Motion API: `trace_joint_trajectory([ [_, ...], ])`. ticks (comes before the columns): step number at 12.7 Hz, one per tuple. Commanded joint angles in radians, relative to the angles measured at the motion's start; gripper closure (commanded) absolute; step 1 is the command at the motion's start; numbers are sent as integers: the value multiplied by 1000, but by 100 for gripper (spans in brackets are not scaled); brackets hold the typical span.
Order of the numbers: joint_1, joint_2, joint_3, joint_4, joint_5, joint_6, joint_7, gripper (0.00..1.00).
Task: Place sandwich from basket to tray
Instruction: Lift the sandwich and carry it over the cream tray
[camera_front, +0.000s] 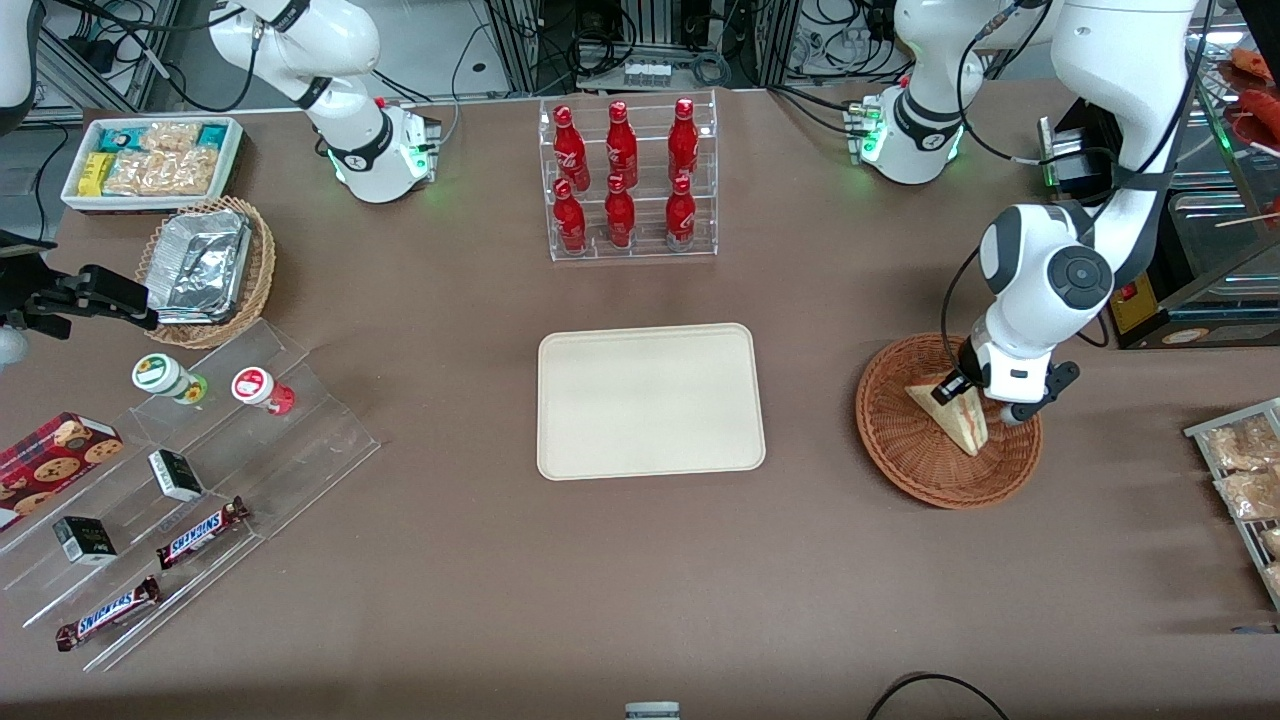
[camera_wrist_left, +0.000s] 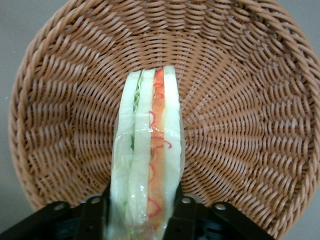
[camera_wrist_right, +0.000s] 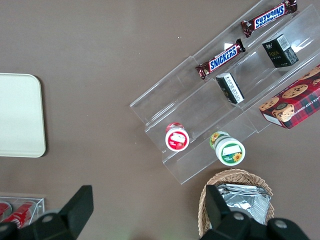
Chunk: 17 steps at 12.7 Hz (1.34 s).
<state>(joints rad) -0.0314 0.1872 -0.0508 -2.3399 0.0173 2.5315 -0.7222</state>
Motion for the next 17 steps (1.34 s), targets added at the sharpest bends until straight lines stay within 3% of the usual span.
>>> trace_joint_trajectory([
  [1, -4, -60, 0, 74, -2, -173, 44, 100],
  [3, -31, -35, -14, 196, -4, -337, 73, 100],
  [6, -142, 6, -41, 292, -8, -414, 78, 100],
  [11, -336, 124, -76, 439, -31, -427, 76, 100],
  [17, -531, 358, -98, 744, -70, -453, -8, 100],
])
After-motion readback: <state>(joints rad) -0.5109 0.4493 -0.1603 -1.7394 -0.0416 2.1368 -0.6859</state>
